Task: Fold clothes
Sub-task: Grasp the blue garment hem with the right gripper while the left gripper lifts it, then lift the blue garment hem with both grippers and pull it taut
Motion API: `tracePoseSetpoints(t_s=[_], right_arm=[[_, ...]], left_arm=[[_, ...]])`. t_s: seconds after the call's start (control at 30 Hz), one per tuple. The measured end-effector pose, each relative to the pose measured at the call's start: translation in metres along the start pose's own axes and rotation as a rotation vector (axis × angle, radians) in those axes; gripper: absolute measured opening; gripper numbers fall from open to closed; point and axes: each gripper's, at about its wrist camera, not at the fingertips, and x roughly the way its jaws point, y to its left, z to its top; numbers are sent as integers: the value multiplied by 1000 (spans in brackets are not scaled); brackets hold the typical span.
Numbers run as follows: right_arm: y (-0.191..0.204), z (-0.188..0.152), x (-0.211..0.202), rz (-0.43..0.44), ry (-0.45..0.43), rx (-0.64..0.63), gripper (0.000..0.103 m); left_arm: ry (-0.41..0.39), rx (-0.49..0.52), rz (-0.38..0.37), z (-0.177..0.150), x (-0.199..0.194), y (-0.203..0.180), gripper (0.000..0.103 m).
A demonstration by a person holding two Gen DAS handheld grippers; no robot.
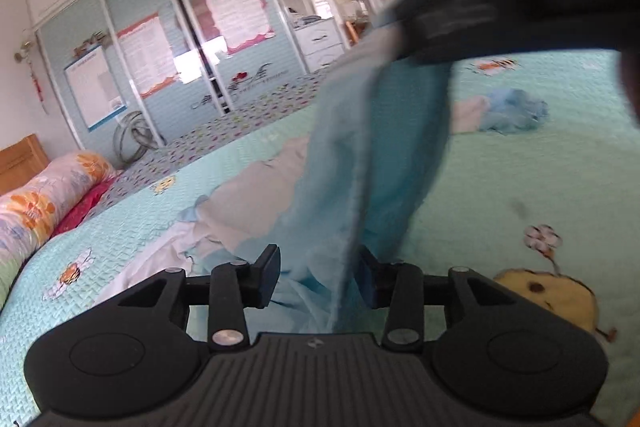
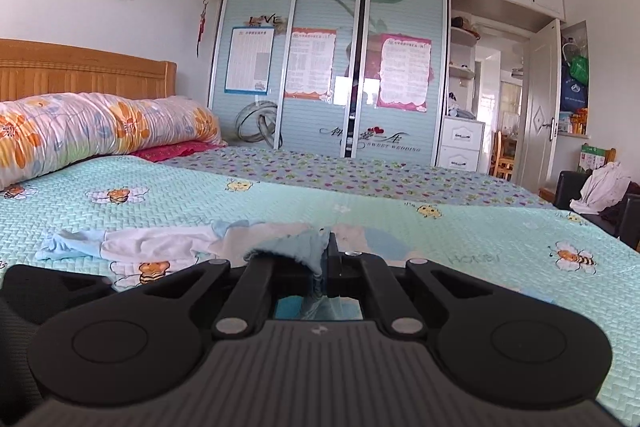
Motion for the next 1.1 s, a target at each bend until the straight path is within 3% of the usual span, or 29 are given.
tracePoseSetpoints(t_s=[0.07,0.2,0.23,0.33,0.4,0.5,0.57,0.63,0.7,0.73,0.77,0.83,0.97,1.1], right_arm=[[-4,0,0,-16,-6,0,3],[-9,-14,12,-35,39,10,7],[-8,-19,16,-42,49,23,15],[0,-35,34,-77,84,40,57],[8,-49,53,-70,141,33,61],[17,-68,81,-44,250,31,54],[12,-78,93,-65,321,74,42],[-2,-89,99,-96,377,125,41],[-15,-97,101,-116,409,161,29],[-22,-99,100,-112,413,191,16],[-25,-98,97,-116,400,207,5],[-32,-92,88,-131,345,230,1],[-49,-73,70,-172,241,266,0],[-73,-64,64,-219,210,316,1]], left_arm=[[3,-50,44,4,4,18,7],[-36,-60,124,10,-2,43,5],[-47,-60,145,12,-5,47,5],[-97,-73,187,20,-17,53,5],[-129,-81,218,24,-22,54,6],[-109,-88,257,16,-18,53,9],[-61,-103,264,6,-10,58,9],[-26,-111,268,-6,-5,61,9],[16,-103,254,-19,1,60,16],[35,-104,228,-25,4,55,24],[55,-106,202,-31,6,50,28],[95,-108,150,-42,11,41,28],[131,-83,66,-55,19,19,38],[123,-79,96,-54,27,18,42]])
